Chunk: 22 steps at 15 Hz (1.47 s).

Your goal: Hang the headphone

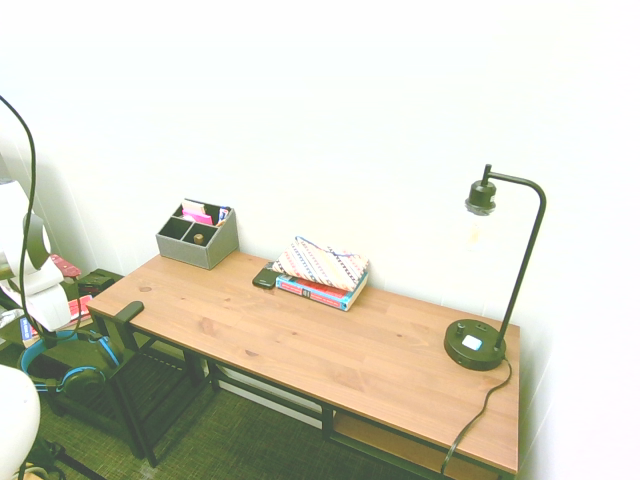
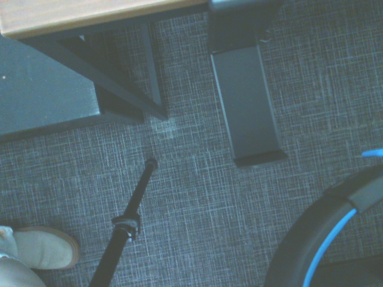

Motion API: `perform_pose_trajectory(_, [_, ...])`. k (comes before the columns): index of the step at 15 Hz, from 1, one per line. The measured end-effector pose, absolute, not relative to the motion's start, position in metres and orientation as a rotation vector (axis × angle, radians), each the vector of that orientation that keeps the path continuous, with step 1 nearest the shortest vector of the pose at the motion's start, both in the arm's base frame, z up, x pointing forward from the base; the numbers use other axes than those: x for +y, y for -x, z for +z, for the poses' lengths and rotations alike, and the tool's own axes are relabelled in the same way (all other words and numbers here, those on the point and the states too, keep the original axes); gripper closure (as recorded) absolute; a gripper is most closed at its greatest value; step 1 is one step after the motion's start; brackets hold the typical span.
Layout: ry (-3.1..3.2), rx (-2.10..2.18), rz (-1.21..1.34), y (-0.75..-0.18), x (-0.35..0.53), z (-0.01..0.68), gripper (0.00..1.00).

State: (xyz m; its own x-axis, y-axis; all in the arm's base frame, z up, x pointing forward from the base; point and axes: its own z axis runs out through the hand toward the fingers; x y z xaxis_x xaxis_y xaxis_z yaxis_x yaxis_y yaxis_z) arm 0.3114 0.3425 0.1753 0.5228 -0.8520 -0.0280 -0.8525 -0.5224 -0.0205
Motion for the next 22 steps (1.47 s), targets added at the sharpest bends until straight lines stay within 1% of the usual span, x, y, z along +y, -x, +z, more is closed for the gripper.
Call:
perform_pose_trajectory(4, [2.713, 1.568, 0.002, -0.334, 0.37, 0.124, 1.0])
perform_pose_trajectory(8, [2.686, 1.665, -0.077, -0.365, 0.365, 0.095, 1.0])
perform_pose_trajectory(9, [2.681, 1.685, -0.073, -0.367, 0.364, 0.092, 0.0])
perform_pose_trajectory(15, [2.68, 1.725, -0.015, -0.386, 0.36, 0.082, 0.0])
perform_pose_trajectory(22, [2.677, 1.746, 0.012, -0.395, 0.349, 0.073, 0.0])
